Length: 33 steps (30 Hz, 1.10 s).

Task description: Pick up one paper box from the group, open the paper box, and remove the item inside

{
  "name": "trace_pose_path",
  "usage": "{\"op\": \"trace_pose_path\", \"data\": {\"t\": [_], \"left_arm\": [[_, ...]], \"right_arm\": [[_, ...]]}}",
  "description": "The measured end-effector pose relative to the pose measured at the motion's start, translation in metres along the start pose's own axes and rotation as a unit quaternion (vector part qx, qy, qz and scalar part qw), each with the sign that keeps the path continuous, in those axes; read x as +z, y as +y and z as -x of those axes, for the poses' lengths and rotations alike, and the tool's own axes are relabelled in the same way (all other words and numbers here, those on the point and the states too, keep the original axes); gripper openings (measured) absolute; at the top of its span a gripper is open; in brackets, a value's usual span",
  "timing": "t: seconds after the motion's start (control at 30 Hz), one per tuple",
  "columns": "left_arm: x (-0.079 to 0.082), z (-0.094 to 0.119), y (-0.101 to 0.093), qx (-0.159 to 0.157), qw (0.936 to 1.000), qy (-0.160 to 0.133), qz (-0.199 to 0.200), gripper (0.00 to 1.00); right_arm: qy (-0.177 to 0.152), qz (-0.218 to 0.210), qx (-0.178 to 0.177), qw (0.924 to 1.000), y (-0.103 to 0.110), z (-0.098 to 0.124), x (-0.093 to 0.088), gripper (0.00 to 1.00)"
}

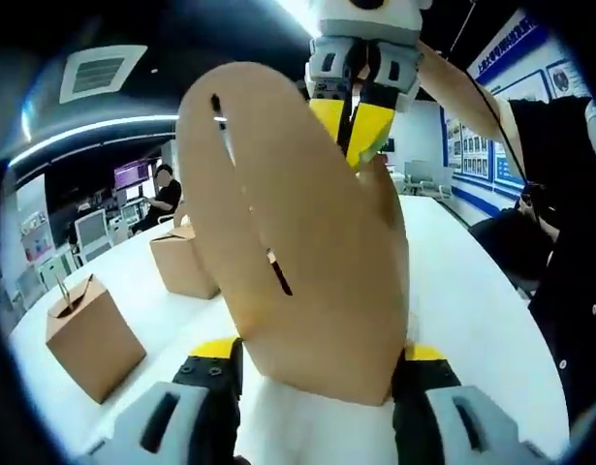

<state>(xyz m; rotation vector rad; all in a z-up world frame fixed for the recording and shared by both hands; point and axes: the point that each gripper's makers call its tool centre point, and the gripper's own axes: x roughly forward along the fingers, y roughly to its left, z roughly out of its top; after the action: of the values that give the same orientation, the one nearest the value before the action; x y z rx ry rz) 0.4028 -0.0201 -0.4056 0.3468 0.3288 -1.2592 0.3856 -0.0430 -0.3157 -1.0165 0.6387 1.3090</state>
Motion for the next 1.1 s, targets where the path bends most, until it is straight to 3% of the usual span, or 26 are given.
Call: {"op": "trace_pose_path", "data": {"t": [0.2, 0.33, 0.4, 0.5, 0.63, 0.77, 0.8, 0.87, 0.97, 1.03, 1.1], "left_arm": [[0.001, 0.000, -0.001, 0.001, 1.0000, 0.002, 0.001, 0.63], [0.000, 0.005, -0.004, 0.007, 1.0000, 0.005, -0.002, 0.64], [-0.002, 0.011, -0.008, 0.011, 0.9999, 0.006, 0.001, 0.63], [-0.001, 0.025, -0.013, 0.018, 0.9998, 0.000, 0.001, 0.63], [0.007, 0.051, -0.025, 0.033, 0.9993, -0.016, 0.004, 0.63], [0.029, 0.077, -0.026, 0.064, 0.9969, -0.043, 0.012, 0.56], [0.043, 0.085, -0.025, 0.077, 0.9952, -0.058, 0.020, 0.53], [0.075, 0.100, -0.030, 0.083, 0.9920, -0.094, 0.014, 0.53], [0.114, 0.117, -0.033, 0.101, 0.9883, -0.113, -0.022, 0.52], [0.133, 0.118, -0.038, 0.102, 0.9881, -0.105, -0.047, 0.47], [0.140, 0.112, -0.045, 0.089, 0.9919, -0.077, -0.048, 0.41]], "right_arm": [[-0.007, -0.003, -0.004, 1.0000, 0.001, -0.002, 0.000, 0.06], [0.000, 0.006, -0.007, 1.0000, 0.003, -0.004, -0.006, 0.28], [-0.001, 0.007, -0.008, 0.9999, 0.004, -0.004, -0.010, 0.28], [-0.021, -0.003, -0.012, 0.9997, 0.003, 0.003, -0.009, 0.29], [-0.075, -0.026, -0.013, 0.9968, 0.002, 0.022, 0.000, 0.28], [-0.095, -0.027, -0.036, 0.9945, -0.007, 0.035, 0.001, 0.26], [-0.101, -0.027, -0.057, 0.9929, -0.016, 0.039, 0.002, 0.23], [-0.106, -0.034, -0.064, 0.9917, -0.020, 0.041, 0.000, 0.22], [-0.105, -0.036, -0.067, 0.9916, -0.019, 0.038, -0.003, 0.22], [-0.097, -0.034, -0.065, 0.9926, -0.017, 0.035, -0.007, 0.22], [-0.092, -0.034, -0.061, 0.9933, -0.016, 0.031, -0.010, 0.22]]}}
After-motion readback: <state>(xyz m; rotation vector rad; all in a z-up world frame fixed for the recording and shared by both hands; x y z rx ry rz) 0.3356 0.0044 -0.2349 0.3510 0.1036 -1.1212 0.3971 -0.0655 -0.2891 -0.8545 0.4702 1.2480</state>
